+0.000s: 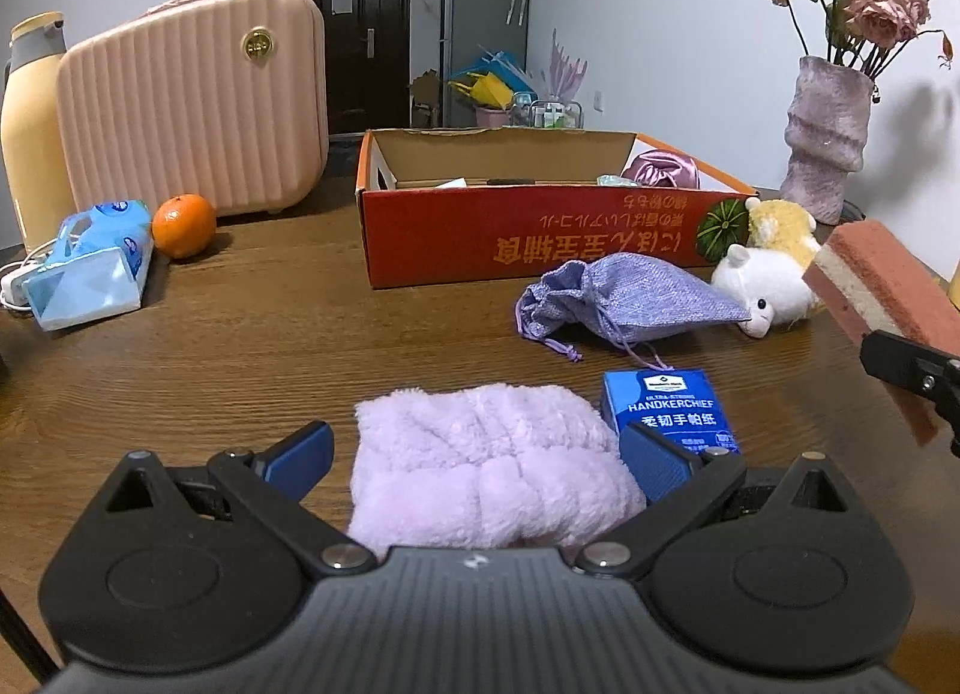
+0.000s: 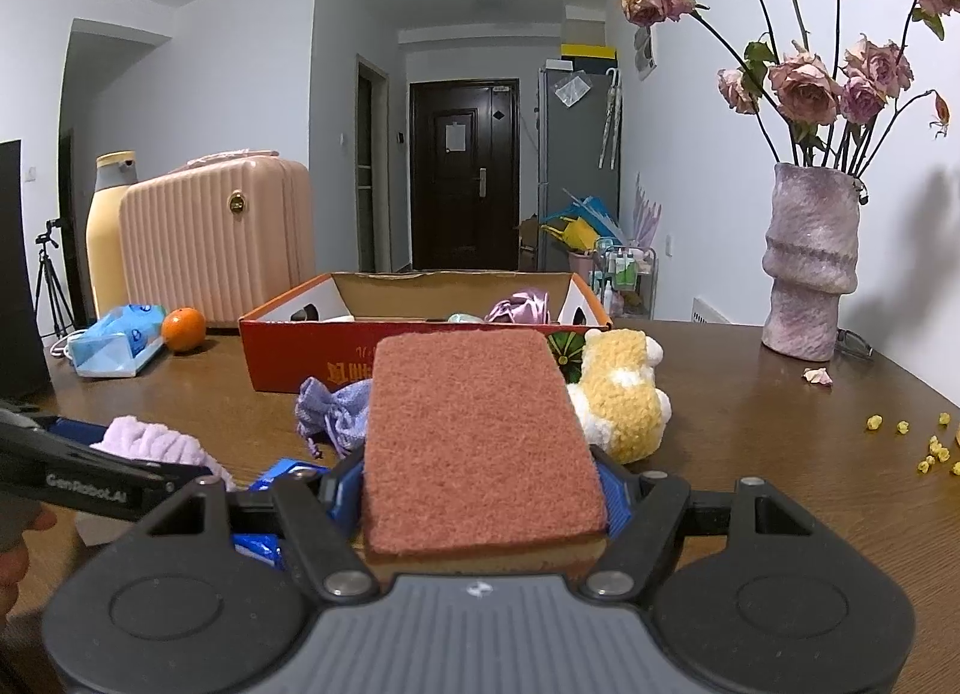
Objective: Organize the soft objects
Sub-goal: 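Grasp the lavender fuzzy headband with the left gripper while the right holds the sponge, then lift and carry the headband and sponge with both grippers toward the cardboard box, then open the left gripper to drop the headband while the right drops the sponge into the box, then move both tools back from the box toward the remaining items on the table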
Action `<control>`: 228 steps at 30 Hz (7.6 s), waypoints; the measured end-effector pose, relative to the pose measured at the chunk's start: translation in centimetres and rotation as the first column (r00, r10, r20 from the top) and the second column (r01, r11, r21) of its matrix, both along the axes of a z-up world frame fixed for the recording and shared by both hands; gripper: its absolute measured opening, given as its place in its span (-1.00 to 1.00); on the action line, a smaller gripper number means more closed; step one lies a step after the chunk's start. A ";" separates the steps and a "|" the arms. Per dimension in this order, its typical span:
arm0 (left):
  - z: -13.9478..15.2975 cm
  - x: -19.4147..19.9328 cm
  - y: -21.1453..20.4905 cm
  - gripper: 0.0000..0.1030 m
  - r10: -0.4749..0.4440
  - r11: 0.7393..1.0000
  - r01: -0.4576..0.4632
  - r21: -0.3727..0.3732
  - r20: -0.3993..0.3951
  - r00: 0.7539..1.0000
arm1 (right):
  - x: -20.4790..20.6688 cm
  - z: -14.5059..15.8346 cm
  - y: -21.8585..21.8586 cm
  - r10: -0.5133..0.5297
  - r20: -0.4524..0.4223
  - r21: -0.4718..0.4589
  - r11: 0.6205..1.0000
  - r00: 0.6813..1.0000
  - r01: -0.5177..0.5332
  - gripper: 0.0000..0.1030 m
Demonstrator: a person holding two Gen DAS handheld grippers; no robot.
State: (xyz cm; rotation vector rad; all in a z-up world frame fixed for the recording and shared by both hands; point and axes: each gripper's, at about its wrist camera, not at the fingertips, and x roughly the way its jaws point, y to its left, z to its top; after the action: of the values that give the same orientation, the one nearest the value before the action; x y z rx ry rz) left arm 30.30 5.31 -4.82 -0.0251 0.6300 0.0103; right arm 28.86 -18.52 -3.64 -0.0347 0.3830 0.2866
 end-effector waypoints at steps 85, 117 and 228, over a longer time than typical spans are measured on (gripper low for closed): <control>9.0 3.5 -2.6 -0.42 0.053 0.996 -0.020 -0.086 0.395 0.917 | 6.5 3.6 3.2 -0.095 0.173 0.135 0.988 0.980 0.072 0.38; 8.4 14.3 -0.8 -0.42 0.109 0.992 -0.075 -0.103 0.382 0.918 | 17.3 3.9 6.1 -0.115 0.181 0.145 0.985 0.977 0.089 0.38; 6.7 17.0 1.6 1.00 0.199 0.979 -0.178 -0.097 0.303 0.932 | 20.5 1.3 6.6 -0.122 0.041 -0.016 0.992 0.992 0.123 1.00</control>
State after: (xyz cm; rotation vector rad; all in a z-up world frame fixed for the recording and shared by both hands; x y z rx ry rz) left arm 47.31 6.93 1.91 -0.1508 0.3094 0.1683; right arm 49.33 -11.90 -2.36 -0.0346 0.3469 0.1610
